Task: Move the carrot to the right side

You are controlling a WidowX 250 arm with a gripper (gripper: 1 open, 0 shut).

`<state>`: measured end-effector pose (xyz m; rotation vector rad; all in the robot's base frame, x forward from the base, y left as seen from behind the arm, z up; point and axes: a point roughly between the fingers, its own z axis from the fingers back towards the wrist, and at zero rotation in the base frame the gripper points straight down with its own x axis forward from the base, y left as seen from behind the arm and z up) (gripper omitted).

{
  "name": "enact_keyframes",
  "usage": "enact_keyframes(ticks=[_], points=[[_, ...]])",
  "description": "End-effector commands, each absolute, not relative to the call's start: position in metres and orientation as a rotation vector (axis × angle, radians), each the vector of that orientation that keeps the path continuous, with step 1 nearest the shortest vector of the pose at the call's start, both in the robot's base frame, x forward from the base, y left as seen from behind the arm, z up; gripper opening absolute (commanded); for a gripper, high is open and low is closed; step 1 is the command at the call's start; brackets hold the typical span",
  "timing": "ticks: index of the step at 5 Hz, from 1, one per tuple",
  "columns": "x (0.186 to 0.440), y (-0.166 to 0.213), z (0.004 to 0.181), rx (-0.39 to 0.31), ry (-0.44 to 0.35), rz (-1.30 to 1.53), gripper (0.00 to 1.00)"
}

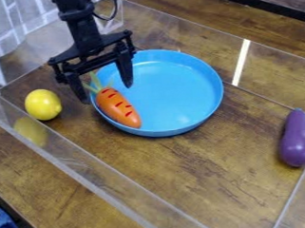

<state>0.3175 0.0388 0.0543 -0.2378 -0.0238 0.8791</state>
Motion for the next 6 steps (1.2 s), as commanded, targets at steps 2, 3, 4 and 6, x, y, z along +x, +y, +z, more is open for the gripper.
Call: enact_keyframes(ticks=[2,3,4,6], points=[[0.324,0.029,0.060,-0.221,-0.044,0.806,1.00],[0.336,0.033,0.056,-0.222,-0.052,0.847,1.00],[0.349,0.036,0.053,-0.221,-0.062,0.882,1.00],[0.355,0.046,0.047,-0.216,-0.064,0.864,1.00]])
